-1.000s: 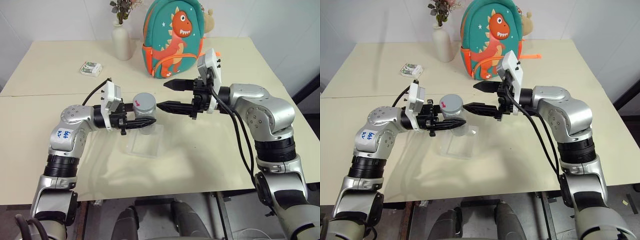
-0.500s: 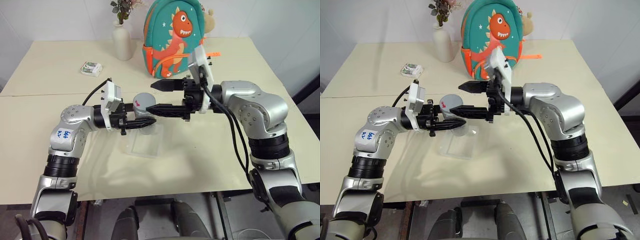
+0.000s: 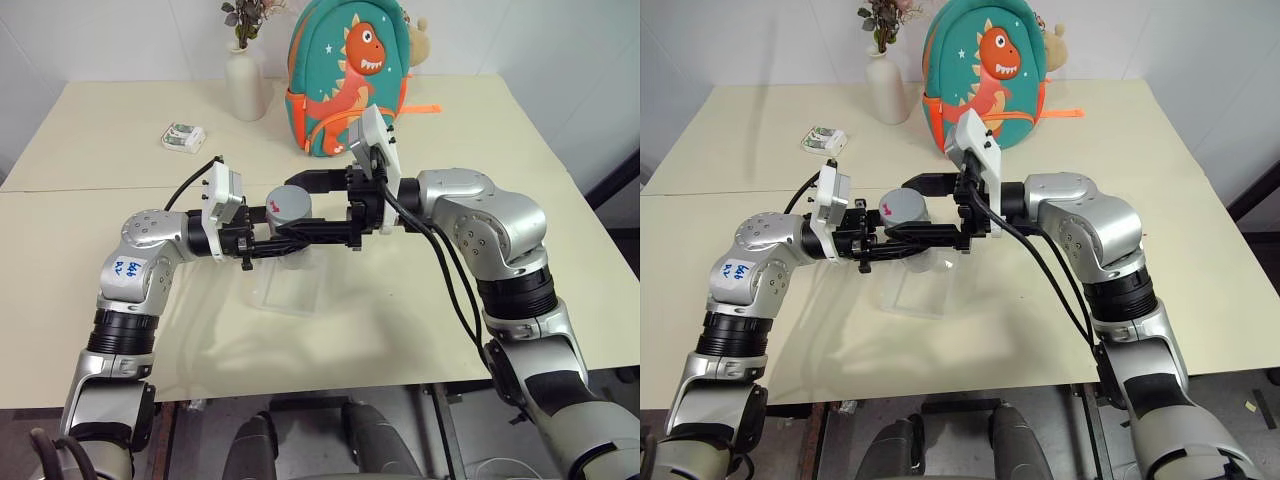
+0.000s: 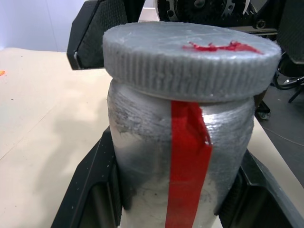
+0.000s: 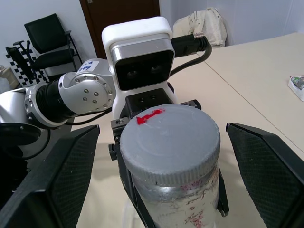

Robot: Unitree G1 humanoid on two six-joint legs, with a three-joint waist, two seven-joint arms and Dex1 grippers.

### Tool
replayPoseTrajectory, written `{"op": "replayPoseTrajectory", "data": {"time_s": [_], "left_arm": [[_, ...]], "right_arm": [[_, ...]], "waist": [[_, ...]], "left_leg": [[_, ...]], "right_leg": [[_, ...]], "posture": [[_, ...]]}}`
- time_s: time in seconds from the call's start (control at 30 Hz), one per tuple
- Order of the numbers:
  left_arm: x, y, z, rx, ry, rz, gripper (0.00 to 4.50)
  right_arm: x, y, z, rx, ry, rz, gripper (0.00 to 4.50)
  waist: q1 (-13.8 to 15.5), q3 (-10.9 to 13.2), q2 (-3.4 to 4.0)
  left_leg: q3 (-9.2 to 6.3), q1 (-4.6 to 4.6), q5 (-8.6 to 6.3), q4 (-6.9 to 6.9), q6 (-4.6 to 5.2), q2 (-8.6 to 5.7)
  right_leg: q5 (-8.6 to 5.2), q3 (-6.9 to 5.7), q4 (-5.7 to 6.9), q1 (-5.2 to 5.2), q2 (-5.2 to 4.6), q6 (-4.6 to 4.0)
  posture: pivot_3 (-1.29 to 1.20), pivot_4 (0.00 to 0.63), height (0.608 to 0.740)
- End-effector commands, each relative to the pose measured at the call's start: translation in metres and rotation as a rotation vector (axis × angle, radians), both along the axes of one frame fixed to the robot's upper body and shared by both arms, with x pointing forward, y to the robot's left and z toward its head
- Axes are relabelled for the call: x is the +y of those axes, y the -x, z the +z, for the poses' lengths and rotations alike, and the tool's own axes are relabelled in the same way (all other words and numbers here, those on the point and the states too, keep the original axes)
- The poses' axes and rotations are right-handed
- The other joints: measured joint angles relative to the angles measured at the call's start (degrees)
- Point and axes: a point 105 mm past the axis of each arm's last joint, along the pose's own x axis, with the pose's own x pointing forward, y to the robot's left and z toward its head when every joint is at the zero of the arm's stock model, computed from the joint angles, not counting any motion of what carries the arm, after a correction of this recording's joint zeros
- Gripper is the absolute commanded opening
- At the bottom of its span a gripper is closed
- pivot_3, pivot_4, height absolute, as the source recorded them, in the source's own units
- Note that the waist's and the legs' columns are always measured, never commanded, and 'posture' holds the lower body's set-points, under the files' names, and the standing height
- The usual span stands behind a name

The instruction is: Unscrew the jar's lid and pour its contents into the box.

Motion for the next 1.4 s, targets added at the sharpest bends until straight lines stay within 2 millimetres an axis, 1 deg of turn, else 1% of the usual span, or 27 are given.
{"op": "replayPoseTrajectory", "data": {"time_s": [0.03, 0.1, 0.17, 0.2, 0.3, 0.37, 0.4, 0.43, 0.5, 0.57, 0.63, 0.7, 0.8, 0.87, 0.93, 1.07, 1.13, 1.27, 1.33, 1.4], "left_arm": [[-0.001, 0.004, 0.009, -0.042, 0.008, -0.01, 1.99], [-0.001, 0.004, 0.009, -0.042, 0.009, -0.009, 1.99], [0.0, 0.004, 0.009, -0.042, 0.01, -0.008, 1.99], [0.0, 0.005, 0.009, -0.042, 0.009, -0.008, 1.99], [0.0, 0.005, 0.008, -0.041, 0.009, -0.007, 1.99], [0.0, 0.005, 0.008, -0.04, 0.008, -0.006, 1.99], [0.001, 0.005, 0.007, -0.039, 0.005, -0.006, 1.99], [0.001, 0.006, 0.006, -0.038, 0.002, -0.006, 1.99], [0.001, 0.006, 0.005, -0.036, -0.003, -0.006, 1.99], [0.002, 0.007, 0.005, -0.031, -0.002, -0.005, 1.99], [0.003, 0.008, 0.006, -0.029, 0.0, -0.003, 1.99], [0.005, 0.009, 0.008, -0.029, 0.007, 0.002, 1.99], [0.008, 0.01, 0.014, -0.039, 0.024, 0.017, 1.99], [0.011, 0.01, 0.022, -0.043, 0.046, 0.028, 1.99], [0.014, 0.01, 0.026, -0.043, 0.053, 0.034, 1.99], [0.02, 0.009, 0.033, -0.046, 0.057, 0.044, 1.99], [0.022, 0.007, 0.036, -0.046, 0.059, 0.051, 1.99], [0.023, 0.004, 0.04, -0.048, 0.065, 0.063, 1.99], [0.022, 0.003, 0.041, -0.047, 0.065, 0.064, 1.99], [0.02, 0.003, 0.04, -0.046, 0.066, 0.064, 1.99]], "right_arm": [[0.002, 0.005, 0.014, -0.058, -0.025, 0.028, 3.96], [0.003, 0.005, 0.015, -0.057, -0.028, 0.03, 3.33], [0.003, 0.005, 0.016, -0.057, -0.038, 0.031, 2.59], [0.003, 0.004, 0.018, -0.057, -0.045, 0.026, 2.52], [0.004, 0.006, 0.025, -0.048, -0.083, 0.031, 2.52], [0.004, 0.01, 0.037, -0.012, -0.149, 0.054, 2.52], [0.002, 0.015, 0.046, 0.013, -0.202, 0.078, 2.52], [0.0, 0.019, 0.055, 0.033, -0.249, 0.098, 2.52], [-0.005, 0.024, 0.065, 0.049, -0.309, 0.12, 2.52], [-0.013, 0.024, 0.07, 0.032, -0.339, 0.088, 2.52], [-0.024, 0.018, 0.069, 0.014, -0.346, 0.016, 2.52], [-0.04, 0.007, 0.055, -0.034, -0.292, -0.102, 2.52], [-0.069, -0.011, 0.021, -0.073, -0.187, -0.3, 2.52], [-0.086, -0.017, -0.006, -0.065, -0.125, -0.392, 2.52], [-0.096, -0.019, -0.027, -0.037, -0.101, -0.445, 2.52], [-0.105, -0.019, -0.077, -0.015, -0.023, -0.505, 2.52], [-0.105, -0.018, -0.092, 0.032, -0.035, -0.517, 2.52], [-0.102, -0.011, -0.127, 0.044, 0.052, -0.508, 2.52], [-0.104, -0.01, -0.135, 0.041, 0.075, -0.512, 2.52], [-0.109, -0.014, -0.137, 0.046, 0.077, -0.532, 2.52]], "waist": [[0.0, 0.0, 0.0], [0.0, 0.0, 0.0], [0.0, 0.0, 0.0], [0.0, 0.0, 0.0], [-0.1, 0.0, 0.0], [0.0, 0.0, 0.0], [0.0, 0.0, 0.0], [-0.1, 0.0, 0.01], [0.0, 0.0, 0.01], [0.1, 0.0, 0.0], [0.1, 0.0, 0.0], [0.2, 0.0, 0.0], [0.4, 0.0, -0.02], [0.3, 0.0, -0.02], [0.0, 0.0, -0.01], [-0.4, 0.0, -0.01], [-0.4, 0.0, -0.01], [0.1, 0.0, -0.01], [0.1, 0.0, -0.02], [0.1, 0.0, -0.02]], "left_leg": [[0.0, 0.0, 0.0, 0.0, 0.0, 0.0], [0.0, 0.0, 0.0, 0.0, 0.0, 0.0], [0.0, 0.0, 0.0, 0.0, 0.0, 0.0], [0.0, 0.0, 0.0, 0.0, 0.0, 0.0], [0.0, 0.0, 0.0, 0.0, 0.0, 0.0], [0.0, 0.0, 0.0, 0.0, 0.0, 0.0], [0.0, 0.0, 0.0, 0.0, 0.0, 0.0], [0.0, 0.0, 0.0, 0.0, 0.0, 0.0], [0.0, 0.0, 0.0, 0.0, 0.0, 0.01], [-0.02, 0.0, 0.0, 0.0, 0.0, 0.01], [-0.02, 0.0, 0.0, 0.0, 0.0, 0.01], [-0.02, 0.0, 0.0, 0.0, 0.0, 0.0], [-0.02, -0.02, 0.0, 0.0, 0.01, -0.01], [-0.01, -0.03, -0.01, -0.02, 0.01, -0.02], [-0.02, -0.03, -0.01, -0.05, 0.02, -0.02], [-0.01, 0.03, -0.01, -0.08, 0.01, 0.0], [0.01, 0.04, 0.0, -0.04, 0.0, -0.01], [0.0, 0.06, 0.04, 0.04, -0.03, -0.02], [0.0, 0.07, 0.04, 0.06, -0.03, -0.03], [0.0, 0.06, 0.04, 0.07, -0.03, -0.05]], "right_leg": [[0.0, 0.0, 0.0, 0.0, 0.0, 0.0], [0.0, 0.0, 0.0, 0.0, 0.0, 0.0], [0.0, 0.0, 0.0, 0.0, 0.0, 0.0], [0.0, 0.0, 0.0, 0.0, 0.0, 0.0], [0.0, 0.0, 0.01, 0.0, 0.0, 0.0], [0.0, 0.0, 0.01, 0.0, 0.0, 0.0], [0.0, 0.0, 0.01, 0.0, 0.0, 0.0], [0.0, 0.0, 0.01, 0.0, 0.0, 0.0], [0.0, 0.0, 0.04, -0.01, -0.01, 0.0], [0.0, -0.02, 0.03, 0.0, -0.01, 0.0], [0.0, -0.02, 0.02, 0.01, -0.02, 0.0], [0.0, -0.02, 0.0, 0.02, -0.02, 0.0], [0.0, -0.02, -0.1, 0.05, -0.03, 0.0], [0.0, -0.01, -0.11, 0.03, -0.03, 0.01], [-0.02, -0.01, -0.1, 0.02, -0.02, 0.02], [-0.02, 0.05, -0.06, 0.01, 0.04, 0.02], [-0.02, 0.07, -0.03, 0.02, 0.04, 0.02], [0.03, 0.09, -0.03, 0.1, 0.04, 0.09], [0.03, 0.09, -0.04, 0.12, 0.04, 0.09], [0.04, 0.1, -0.04, 0.12, 0.03, 0.11]], "posture": [[0.0, 0.15, 0.74], [0.0, 0.15, 0.74], [0.0, 0.15, 0.74], [0.0, 0.15, 0.74], [0.0, 0.15, 0.74], [0.0, 0.15, 0.74], [0.0, 0.15, 0.74], [0.0, 0.15, 0.74], [0.0, 0.15, 0.74], [0.0, 0.15, 0.74], [0.0, 0.15, 0.74], [0.0, 0.15, 0.74], [0.0, 0.15, 0.74], [0.0, 0.15, 0.74], [0.0, 0.15, 0.74], [0.0, 0.15, 0.74], [0.0, 0.15, 0.74], [0.0, 0.15, 0.74], [0.0, 0.15, 0.74], [0.0, 0.15, 0.74]]}}
